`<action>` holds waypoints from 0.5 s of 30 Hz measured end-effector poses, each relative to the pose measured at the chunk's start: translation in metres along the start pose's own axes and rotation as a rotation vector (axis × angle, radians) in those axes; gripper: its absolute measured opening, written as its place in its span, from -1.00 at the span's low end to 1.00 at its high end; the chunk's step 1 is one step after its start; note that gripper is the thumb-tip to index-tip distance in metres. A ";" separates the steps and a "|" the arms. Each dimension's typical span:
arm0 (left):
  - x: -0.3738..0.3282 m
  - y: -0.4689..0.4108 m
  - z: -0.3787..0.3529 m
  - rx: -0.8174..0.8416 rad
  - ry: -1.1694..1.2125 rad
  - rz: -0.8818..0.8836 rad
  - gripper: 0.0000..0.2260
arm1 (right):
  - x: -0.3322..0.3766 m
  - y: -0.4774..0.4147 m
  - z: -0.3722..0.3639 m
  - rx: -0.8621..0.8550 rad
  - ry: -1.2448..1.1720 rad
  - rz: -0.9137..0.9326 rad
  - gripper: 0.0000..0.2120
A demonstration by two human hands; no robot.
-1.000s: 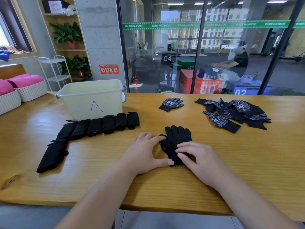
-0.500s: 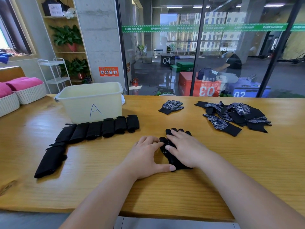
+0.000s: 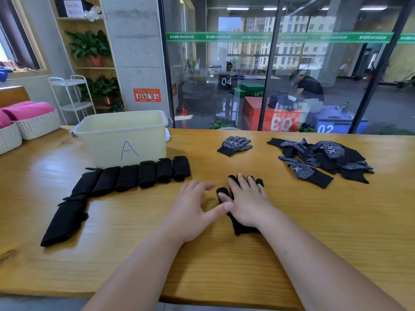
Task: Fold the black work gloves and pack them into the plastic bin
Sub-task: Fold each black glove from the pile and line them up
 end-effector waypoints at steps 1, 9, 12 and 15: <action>0.001 -0.001 0.001 -0.016 0.016 0.019 -0.23 | 0.001 -0.001 -0.003 0.020 0.013 0.006 -0.20; 0.001 -0.001 0.000 -0.033 -0.060 0.043 -0.37 | -0.004 -0.010 -0.003 0.054 0.035 0.062 -0.18; 0.005 0.000 -0.001 -0.068 -0.123 0.032 -0.56 | -0.009 -0.004 0.005 0.003 -0.143 0.137 -0.22; 0.005 -0.002 -0.001 -0.058 -0.168 -0.002 -0.62 | -0.023 0.015 0.018 -0.148 -0.316 0.206 -0.39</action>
Point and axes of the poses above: each hand's wrist, its own y-axis away from the middle knuckle, its own z-axis out of the back of the hand, x = y × z, the point moved 1 cm from there along -y, towards the middle knuckle, and after that the axes turned 5 degrees about z, right-handed, at the moved point
